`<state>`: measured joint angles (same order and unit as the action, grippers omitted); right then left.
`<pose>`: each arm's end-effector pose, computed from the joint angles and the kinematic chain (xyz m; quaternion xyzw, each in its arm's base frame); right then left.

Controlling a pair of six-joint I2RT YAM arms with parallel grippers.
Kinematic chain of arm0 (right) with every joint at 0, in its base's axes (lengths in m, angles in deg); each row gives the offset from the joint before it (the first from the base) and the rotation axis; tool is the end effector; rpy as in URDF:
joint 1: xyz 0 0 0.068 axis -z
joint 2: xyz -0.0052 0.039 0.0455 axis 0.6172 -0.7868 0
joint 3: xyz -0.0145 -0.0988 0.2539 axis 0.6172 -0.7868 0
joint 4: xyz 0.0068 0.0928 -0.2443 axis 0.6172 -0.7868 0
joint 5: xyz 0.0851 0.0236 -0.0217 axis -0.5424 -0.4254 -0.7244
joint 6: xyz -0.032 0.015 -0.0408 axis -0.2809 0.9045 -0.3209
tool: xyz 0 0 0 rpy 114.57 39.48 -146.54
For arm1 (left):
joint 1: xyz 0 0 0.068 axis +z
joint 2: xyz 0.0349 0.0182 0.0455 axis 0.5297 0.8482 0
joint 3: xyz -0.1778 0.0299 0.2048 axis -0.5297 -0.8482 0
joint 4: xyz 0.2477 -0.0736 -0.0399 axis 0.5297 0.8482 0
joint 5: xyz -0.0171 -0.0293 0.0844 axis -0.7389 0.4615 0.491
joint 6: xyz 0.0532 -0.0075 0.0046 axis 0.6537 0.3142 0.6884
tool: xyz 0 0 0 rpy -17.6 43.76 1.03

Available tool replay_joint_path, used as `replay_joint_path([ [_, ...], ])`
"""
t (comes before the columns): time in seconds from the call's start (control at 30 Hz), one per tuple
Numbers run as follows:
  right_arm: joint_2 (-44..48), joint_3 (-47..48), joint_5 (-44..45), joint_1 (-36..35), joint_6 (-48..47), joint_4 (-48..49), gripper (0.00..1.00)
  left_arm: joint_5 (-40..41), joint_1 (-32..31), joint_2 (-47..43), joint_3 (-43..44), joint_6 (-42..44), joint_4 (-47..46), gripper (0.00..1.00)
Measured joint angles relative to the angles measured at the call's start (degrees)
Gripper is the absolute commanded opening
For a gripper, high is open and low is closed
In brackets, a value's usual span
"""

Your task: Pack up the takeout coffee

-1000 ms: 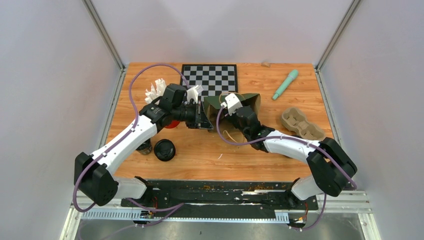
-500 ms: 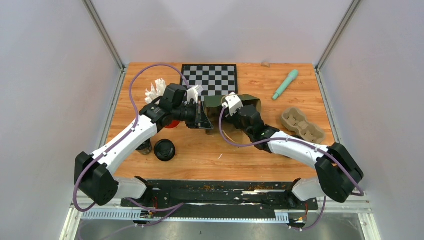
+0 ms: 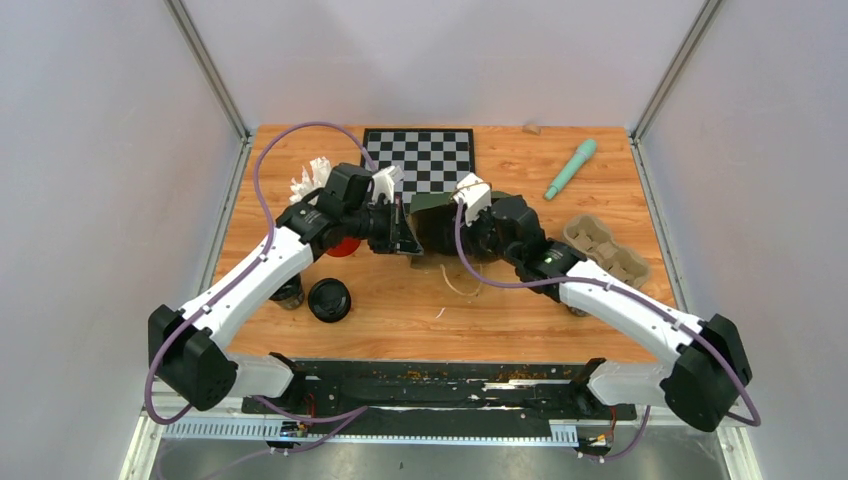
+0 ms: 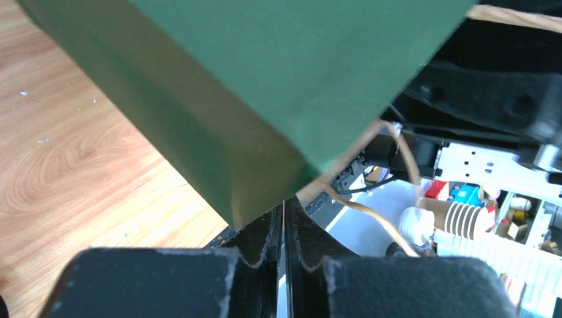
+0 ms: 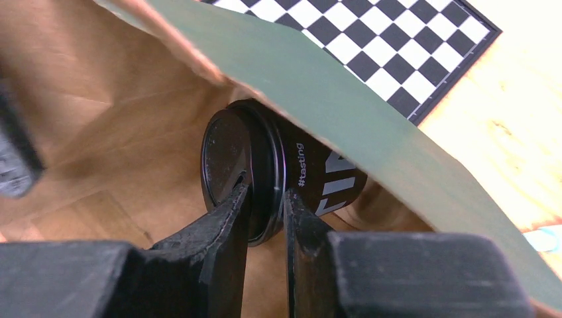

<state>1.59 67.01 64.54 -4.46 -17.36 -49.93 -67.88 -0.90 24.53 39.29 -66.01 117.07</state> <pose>0.2148 0.1953 0.2882 -0.3612 0.7616 0.1364 0.5205 0.2277 -0.1685 0.3242 0.0811 0.8839 -0.4190 0.1913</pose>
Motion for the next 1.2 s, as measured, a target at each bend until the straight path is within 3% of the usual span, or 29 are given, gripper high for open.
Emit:
replay_joint_path([
  [0.27, 7.13, 5.75, -6.47, 0.0, 6.01, -12.26, 0.03, 3.34, 0.0, 0.87, 3.32, 1.18, 3.41, 0.0],
  [0.47, 10.91, 6.49, -8.24, 0.0, 8.57, -16.9, 0.03, 4.02, 0.0, 1.18, 3.93, 1.68, 4.57, 0.0],
  [0.53, 10.97, 6.47, -8.68, 0.02, 8.81, -16.87, 0.03, 3.93, -0.04, 1.25, 4.7, 1.68, 4.83, 0.07],
  [0.6, 10.97, 6.29, -9.22, 0.02, 8.98, -16.65, 0.03, 3.67, -0.04, 1.25, 5.66, 1.75, 4.68, 0.25],
  [0.73, 9.99, 6.25, -10.88, 0.02, 8.44, -15.69, 0.03, 3.15, -0.04, 1.11, 6.38, 1.95, 4.11, 0.37],
  [1.03, 6.43, 4.9, -16.09, 0.02, 5.49, -12.76, 0.02, 9.6, 0.15, -1.27, 12.0, 3.98, 11.78, 0.56],
  [1.2, 5.9, 4.87, -18.45, 0.37, 3.96, -11.52, 0.02, 12.94, 0.7, -3.13, 17.77, 5.57, 14.6, 0.59],
])
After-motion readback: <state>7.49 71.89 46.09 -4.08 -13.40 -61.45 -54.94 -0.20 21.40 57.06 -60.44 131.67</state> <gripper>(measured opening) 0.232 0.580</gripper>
